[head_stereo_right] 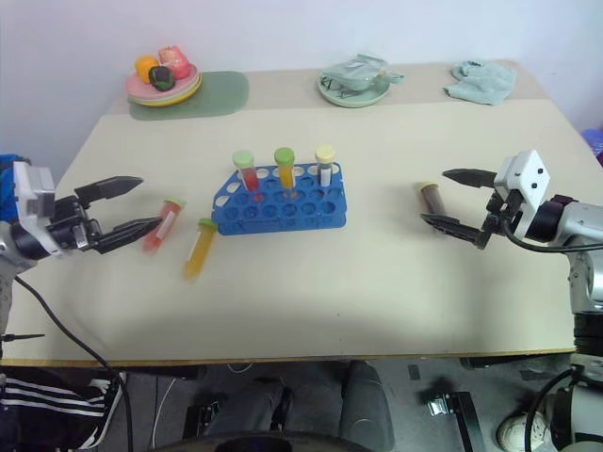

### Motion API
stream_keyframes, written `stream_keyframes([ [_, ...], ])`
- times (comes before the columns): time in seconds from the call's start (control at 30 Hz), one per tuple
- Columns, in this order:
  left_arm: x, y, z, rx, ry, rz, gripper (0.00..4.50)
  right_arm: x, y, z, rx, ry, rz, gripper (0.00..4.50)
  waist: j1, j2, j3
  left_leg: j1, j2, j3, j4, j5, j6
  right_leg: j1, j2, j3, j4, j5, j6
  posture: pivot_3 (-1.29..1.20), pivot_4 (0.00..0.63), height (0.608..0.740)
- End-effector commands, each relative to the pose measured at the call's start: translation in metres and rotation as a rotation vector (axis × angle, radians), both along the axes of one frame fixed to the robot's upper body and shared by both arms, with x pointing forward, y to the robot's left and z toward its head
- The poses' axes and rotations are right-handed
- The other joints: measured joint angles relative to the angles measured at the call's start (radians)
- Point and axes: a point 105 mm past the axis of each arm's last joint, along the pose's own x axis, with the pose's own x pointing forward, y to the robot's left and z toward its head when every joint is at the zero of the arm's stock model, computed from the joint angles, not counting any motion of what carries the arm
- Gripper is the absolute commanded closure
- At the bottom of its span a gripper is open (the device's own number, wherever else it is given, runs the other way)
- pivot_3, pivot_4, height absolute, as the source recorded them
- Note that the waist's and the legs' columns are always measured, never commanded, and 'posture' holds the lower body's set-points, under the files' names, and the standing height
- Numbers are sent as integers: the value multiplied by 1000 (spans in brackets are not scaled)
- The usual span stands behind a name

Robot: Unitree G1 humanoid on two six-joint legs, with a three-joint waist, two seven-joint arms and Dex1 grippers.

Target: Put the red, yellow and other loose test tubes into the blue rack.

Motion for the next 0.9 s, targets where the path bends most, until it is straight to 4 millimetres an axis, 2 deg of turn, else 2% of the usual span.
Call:
stream_keyframes([
  [0.03, -2, -7, 6, 1, -42, -18, 44, 1, 2, 17, -25, -48, 14, 0, -1, 0, 0, 0, 0, 0, 0, 0, 0, 0, 0, 0, 0, 0, 0, 0, 150, 740],
  [0.6, 7, -12, 8, -5, -68, -23, 44, 5, 0, 19, 10, -35, -50, 0, 0, 0, 0, 0, 0, 0, 0, 0, 0, 0, 0, 0, 0, 0, 0, 0, 150, 740],
  [0.7, 9, -18, 9, -13, -69, -39, 44, 7, 0, 23, 51, -19, -77, 0, 1, 0, 0, 0, 0, 0, 0, 0, 0, 0, 0, 0, 0, 0, 0, 0, 150, 740],
  [0.9, 14, -34, 14, -29, -90, -81, 44, 14, -8, 22, 27, 36, -185, 0, 1, 0, 0, 0, 0, 0, 0, 0, 0, 0, 0, 0, 0, 0, 0, 0, 150, 740],
])
